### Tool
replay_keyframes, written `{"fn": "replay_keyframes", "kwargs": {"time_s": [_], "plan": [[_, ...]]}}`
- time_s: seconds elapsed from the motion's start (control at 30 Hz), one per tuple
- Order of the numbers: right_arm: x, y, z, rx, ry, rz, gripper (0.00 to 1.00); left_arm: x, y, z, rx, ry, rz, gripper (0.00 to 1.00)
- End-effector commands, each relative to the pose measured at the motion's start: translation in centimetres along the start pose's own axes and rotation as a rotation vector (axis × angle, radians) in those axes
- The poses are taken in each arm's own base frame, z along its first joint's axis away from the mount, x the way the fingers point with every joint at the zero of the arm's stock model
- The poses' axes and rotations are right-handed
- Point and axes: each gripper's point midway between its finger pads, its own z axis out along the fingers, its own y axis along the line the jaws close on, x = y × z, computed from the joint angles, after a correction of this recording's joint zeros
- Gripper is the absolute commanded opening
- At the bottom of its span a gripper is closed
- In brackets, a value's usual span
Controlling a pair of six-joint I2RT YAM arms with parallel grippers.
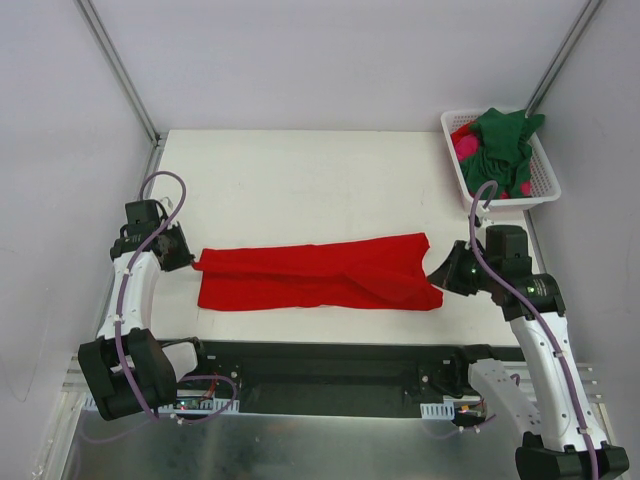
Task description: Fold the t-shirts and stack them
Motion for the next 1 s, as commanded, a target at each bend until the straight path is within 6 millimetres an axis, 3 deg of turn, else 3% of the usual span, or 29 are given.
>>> {"fn": "replay_keyframes", "kwargs": {"time_s": [0.0, 0.47, 0.73, 0.77, 0.8, 0.87, 0.93, 0.97], "plan": [[0.4, 0.4, -0.9, -0.009, 0.014, -0.015, 0.01, -0.3, 0.1, -0.7, 0.001, -0.009, -0.003, 0.00], [1.6, 0.3, -0.9, -0.009, 0.080, -0.011, 0.01, -0.7, 0.9, -1.2, -0.053, -0.023, 0.007, 0.00], [4.1, -0.9, -1.0, 0.024, 0.149, 0.012, 0.01, -0.8, 1.3, -1.7, -0.076, -0.032, 0.020, 0.00], [4.5, -1.1, -1.1, 0.029, 0.162, 0.014, 0.08, -0.8, 1.3, -1.7, -0.076, -0.032, 0.022, 0.00], [4.8, -1.3, -1.1, 0.037, 0.170, 0.013, 0.22, -0.7, 1.3, -1.7, -0.077, -0.028, 0.021, 0.04], [5.5, -1.9, -1.2, 0.064, 0.189, 0.017, 0.57, -0.7, 1.2, -1.7, -0.075, -0.026, 0.018, 0.20], [5.4, -2.4, -1.3, 0.091, 0.178, 0.017, 0.74, -0.6, 1.2, -1.8, -0.075, -0.026, 0.010, 0.43], [5.2, -2.4, -1.4, 0.092, 0.165, 0.016, 0.83, -0.6, 1.2, -1.9, -0.074, -0.031, 0.011, 0.48]]}}
